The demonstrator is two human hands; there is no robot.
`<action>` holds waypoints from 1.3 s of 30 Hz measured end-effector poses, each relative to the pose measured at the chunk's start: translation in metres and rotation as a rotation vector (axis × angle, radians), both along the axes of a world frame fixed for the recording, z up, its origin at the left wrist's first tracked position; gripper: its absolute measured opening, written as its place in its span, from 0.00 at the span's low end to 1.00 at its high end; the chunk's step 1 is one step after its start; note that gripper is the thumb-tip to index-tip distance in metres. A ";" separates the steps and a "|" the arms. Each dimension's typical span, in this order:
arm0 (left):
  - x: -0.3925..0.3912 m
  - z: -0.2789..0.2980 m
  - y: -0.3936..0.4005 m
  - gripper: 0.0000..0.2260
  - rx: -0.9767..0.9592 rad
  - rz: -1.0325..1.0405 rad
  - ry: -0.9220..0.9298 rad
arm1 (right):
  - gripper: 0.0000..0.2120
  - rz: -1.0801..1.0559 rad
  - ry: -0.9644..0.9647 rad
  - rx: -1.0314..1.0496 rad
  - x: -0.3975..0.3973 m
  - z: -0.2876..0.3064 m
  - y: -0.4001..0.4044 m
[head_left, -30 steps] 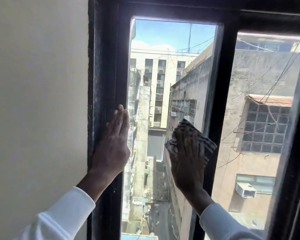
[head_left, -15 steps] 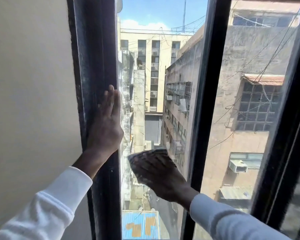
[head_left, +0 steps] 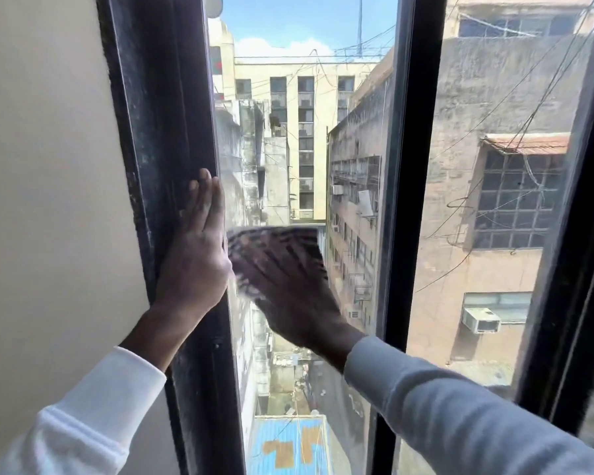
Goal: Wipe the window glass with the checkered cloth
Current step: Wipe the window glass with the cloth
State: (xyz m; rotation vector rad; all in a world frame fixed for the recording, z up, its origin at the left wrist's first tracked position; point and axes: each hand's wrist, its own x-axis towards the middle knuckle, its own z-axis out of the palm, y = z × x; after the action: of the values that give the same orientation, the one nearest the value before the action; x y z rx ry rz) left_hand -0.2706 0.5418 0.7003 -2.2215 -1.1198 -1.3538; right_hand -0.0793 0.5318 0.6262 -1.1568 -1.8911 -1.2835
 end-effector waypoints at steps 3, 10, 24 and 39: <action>0.000 -0.002 0.002 0.38 0.012 -0.001 0.007 | 0.32 0.025 -0.416 -0.280 0.036 -0.051 -0.024; 0.000 0.002 -0.001 0.38 -0.002 0.005 0.013 | 0.33 -0.036 0.258 0.082 0.035 0.067 -0.011; 0.004 0.001 0.003 0.33 0.024 0.032 -0.042 | 0.30 -0.039 0.339 0.185 0.040 0.124 -0.018; 0.074 0.057 -0.035 0.32 0.253 0.051 0.017 | 0.32 -0.037 0.391 -0.046 0.071 0.014 -0.047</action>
State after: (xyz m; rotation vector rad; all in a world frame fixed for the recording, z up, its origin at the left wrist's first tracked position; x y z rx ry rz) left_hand -0.1967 0.5066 0.7574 -2.0068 -0.9354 -1.3697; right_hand -0.0079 0.4853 0.6406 -1.3600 -1.6226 -0.9508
